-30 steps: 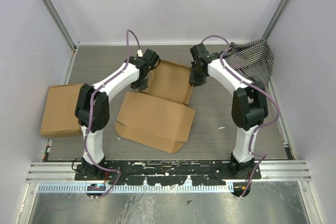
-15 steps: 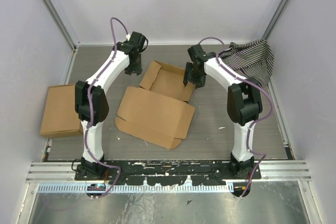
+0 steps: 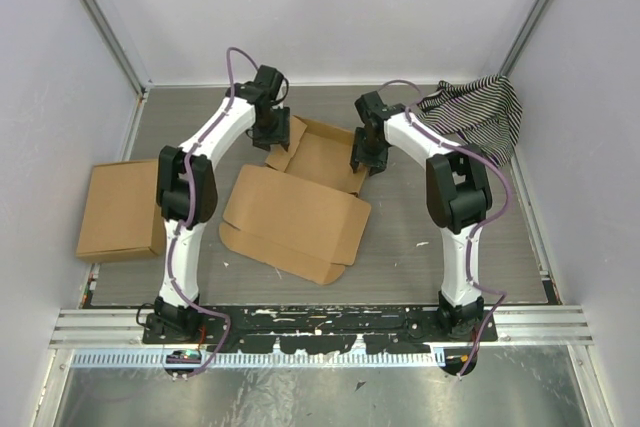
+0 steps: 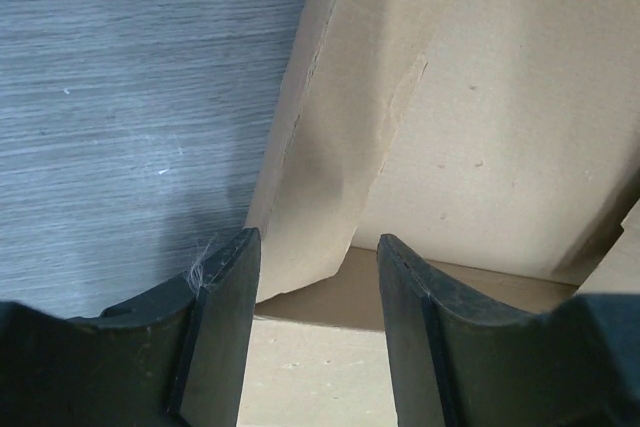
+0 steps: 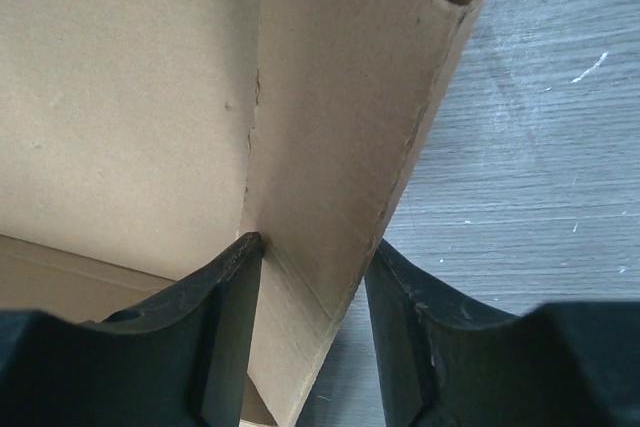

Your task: Fold the paper box

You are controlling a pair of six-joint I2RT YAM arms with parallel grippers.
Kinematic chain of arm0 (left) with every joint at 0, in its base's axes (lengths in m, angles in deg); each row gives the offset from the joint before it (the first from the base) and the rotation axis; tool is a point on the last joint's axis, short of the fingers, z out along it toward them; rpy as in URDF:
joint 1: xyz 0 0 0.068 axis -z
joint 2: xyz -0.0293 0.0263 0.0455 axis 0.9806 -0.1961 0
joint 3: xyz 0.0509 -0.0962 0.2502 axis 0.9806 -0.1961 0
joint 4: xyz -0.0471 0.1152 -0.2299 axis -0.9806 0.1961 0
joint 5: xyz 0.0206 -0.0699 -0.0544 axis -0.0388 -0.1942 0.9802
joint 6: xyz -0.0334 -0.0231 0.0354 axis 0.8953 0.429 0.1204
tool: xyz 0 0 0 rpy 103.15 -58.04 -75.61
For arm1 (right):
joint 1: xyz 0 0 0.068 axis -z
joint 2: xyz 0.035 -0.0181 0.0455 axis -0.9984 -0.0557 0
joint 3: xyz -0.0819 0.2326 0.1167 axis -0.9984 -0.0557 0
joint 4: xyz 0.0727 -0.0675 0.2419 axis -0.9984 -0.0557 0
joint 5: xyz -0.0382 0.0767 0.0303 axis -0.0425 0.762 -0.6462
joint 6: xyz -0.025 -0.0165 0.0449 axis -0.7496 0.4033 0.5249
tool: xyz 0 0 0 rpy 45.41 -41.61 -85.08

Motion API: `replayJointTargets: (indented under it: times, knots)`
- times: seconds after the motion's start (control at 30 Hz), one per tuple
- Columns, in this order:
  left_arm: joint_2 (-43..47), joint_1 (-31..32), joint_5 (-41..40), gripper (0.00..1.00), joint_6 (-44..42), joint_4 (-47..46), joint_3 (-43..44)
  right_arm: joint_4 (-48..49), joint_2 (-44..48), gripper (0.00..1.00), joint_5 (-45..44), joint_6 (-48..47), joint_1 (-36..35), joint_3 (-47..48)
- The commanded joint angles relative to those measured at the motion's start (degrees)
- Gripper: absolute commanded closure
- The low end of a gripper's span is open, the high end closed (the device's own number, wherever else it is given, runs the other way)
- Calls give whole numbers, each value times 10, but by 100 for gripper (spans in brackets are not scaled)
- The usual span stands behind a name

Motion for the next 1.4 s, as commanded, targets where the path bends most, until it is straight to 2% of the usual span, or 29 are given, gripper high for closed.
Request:
replayJointTargets:
  times: [0.0,0.23,0.4,0.47,0.53,0.63,0.7,0.8,0.97,1.0,1.07,1.13,1.27,1.37]
  knots:
    - [-8,-14,33,43,14,-35,-11,18,9,51,-1,8,1,-2]
    - [-52,-14,7,46,6,-32,21,22,-8,55,-37,-2,1,0]
    - [-67,-14,-11,50,1,-31,20,13,-30,67,-59,-20,2,15]
    - [-65,-10,-40,57,1,-21,13,0,-35,73,-81,-28,1,22]
    - [-58,1,-141,67,-9,7,11,-16,-33,81,-120,-36,0,28]
    - [-42,28,-263,93,-24,26,-15,-47,-37,96,-167,-54,-1,36]
    - [-35,42,-293,100,-29,27,-34,-54,-34,99,-188,-60,-3,28]
    - [-40,67,-330,100,-32,31,-58,-54,-32,99,-191,-61,-3,17]
    - [-52,74,-318,100,-16,36,-78,-43,-37,98,-159,-55,-3,13]
    - [-48,74,-314,97,-14,35,-81,-39,-35,94,-151,-54,-3,12]
    - [-39,72,-301,81,-7,35,-86,-33,-29,84,-128,-51,1,13]
    - [-30,68,-278,72,-3,41,-83,-26,-19,79,-98,-47,5,16]
    - [-4,59,-250,63,11,44,-81,-25,4,76,-81,-40,18,33]
    - [9,54,-238,61,16,48,-71,-25,13,75,-72,-40,31,50]
